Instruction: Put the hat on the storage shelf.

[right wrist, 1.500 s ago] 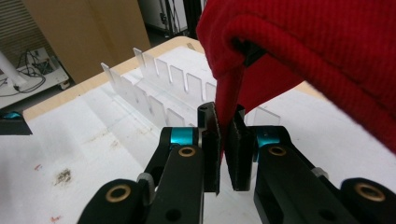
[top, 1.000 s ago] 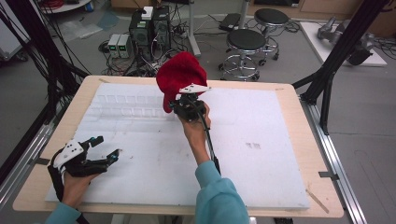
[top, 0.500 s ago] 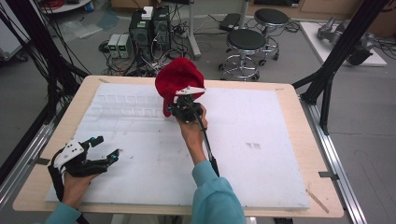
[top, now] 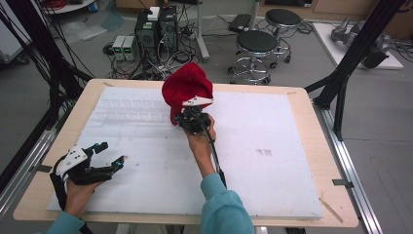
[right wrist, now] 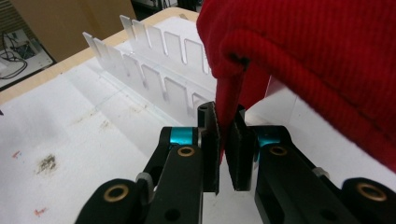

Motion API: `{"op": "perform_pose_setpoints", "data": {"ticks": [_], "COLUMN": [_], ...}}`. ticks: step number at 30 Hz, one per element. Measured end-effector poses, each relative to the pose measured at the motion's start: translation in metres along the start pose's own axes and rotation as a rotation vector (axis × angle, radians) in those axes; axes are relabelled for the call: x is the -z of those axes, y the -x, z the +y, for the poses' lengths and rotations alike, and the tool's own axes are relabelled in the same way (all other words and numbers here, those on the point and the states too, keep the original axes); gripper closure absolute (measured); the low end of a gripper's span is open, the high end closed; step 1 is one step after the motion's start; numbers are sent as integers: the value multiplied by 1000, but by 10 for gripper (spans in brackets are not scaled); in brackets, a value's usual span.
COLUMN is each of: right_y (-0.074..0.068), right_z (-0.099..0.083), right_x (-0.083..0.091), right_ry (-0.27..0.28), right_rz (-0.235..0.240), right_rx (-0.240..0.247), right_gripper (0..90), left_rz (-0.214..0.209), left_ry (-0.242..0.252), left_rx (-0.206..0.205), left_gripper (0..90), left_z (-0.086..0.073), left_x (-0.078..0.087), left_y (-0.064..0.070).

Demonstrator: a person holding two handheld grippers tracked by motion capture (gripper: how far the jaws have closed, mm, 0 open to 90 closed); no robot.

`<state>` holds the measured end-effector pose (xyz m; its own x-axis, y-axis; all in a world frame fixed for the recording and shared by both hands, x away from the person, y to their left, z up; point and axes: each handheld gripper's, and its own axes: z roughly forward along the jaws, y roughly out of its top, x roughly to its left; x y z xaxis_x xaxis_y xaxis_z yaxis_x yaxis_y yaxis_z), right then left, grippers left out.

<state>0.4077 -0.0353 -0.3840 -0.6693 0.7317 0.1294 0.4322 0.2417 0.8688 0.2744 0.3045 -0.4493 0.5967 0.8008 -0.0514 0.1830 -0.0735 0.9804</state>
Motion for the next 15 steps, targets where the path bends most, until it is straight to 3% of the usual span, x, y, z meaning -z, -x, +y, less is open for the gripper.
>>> {"op": "perform_pose_setpoints", "data": {"ticks": [10,11,14,15], "right_y": [1,0,-2,-4], "right_z": [-3,-3,-3,-3], "right_x": [1,2,3,6], "right_ry": [2,8,17,22], "right_rz": [2,-3,-9,-16], "right_rx": [7,13,21,35], "right_gripper": [834,753,712,627], "left_rz": [-6,-6,-2,0], "left_ry": [-3,-2,-4,-4], "left_rx": [-10,-17,-14,-9], "left_gripper": [140,140,140,139], "left_z": [0,0,0,0], "left_x": [0,0,-1,0], "left_y": [1,1,2,1]}}
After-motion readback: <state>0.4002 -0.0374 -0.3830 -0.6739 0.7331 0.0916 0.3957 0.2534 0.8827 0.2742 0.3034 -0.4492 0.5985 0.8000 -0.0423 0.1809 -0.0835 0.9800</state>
